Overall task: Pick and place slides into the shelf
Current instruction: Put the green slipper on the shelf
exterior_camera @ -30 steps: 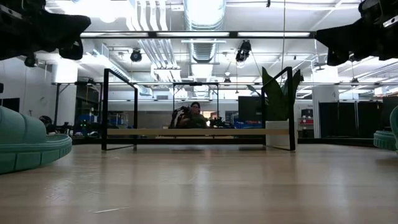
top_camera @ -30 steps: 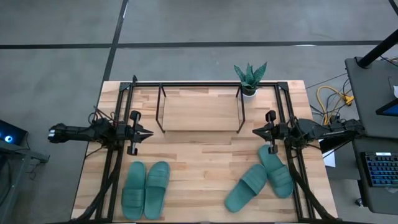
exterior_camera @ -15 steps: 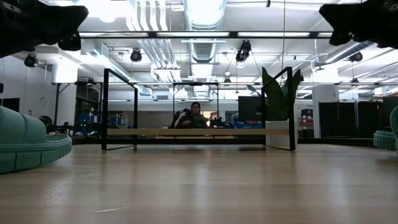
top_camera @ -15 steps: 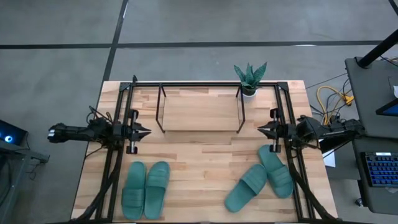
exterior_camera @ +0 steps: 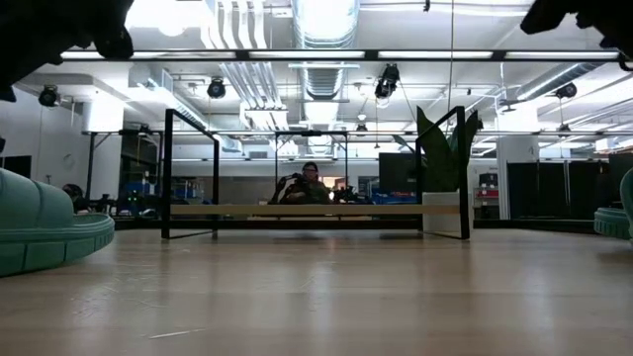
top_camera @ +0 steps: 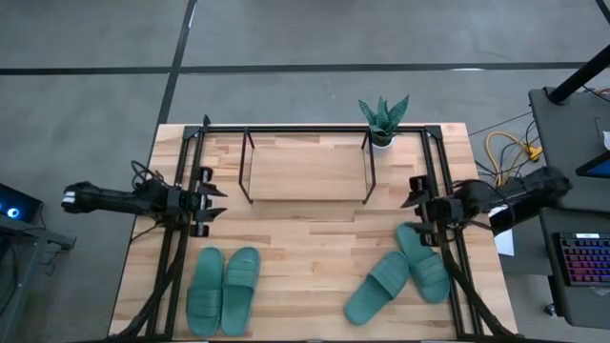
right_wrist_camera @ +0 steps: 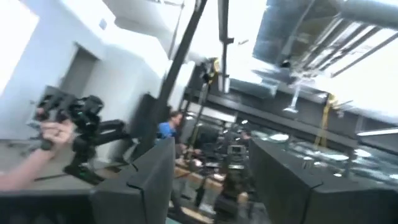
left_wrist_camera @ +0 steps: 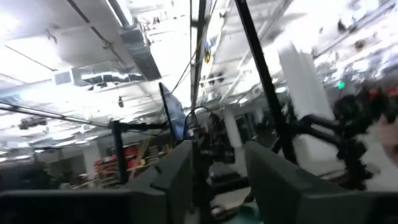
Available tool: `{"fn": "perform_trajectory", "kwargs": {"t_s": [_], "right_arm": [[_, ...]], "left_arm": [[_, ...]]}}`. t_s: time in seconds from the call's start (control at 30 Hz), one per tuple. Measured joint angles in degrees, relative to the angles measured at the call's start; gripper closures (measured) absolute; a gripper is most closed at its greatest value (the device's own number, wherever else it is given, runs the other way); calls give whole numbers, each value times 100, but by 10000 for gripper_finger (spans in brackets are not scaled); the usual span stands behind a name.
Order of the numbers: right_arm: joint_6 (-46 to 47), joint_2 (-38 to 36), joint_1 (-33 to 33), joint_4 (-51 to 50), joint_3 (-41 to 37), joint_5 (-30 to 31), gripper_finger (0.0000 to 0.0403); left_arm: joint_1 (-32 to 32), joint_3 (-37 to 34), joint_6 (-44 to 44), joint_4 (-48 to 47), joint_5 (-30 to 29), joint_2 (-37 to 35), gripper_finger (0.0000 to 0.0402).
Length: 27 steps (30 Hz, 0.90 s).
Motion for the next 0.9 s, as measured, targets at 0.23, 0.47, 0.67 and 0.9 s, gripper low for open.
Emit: {"fn": "perform_trajectory", "kwargs": {"t_s": [0.23, 0.47, 0.67, 0.9], "right_arm": [[-107, 1872, 444, -114, 1080, 184, 210], [4, 3388, 463, -1167, 2180, 2438, 223], [623, 4183, 511, -2296, 3163, 2739, 230], [945, 5062, 950, -3079, 4060, 2730, 232]], "left_arm": [[0, 223, -45, 666, 514, 1040, 235], [2, 357, 98, 819, 492, 1446, 234], [2, 336, 248, 789, 483, 1314, 234], [2, 263, 246, 783, 468, 1162, 234]]}}
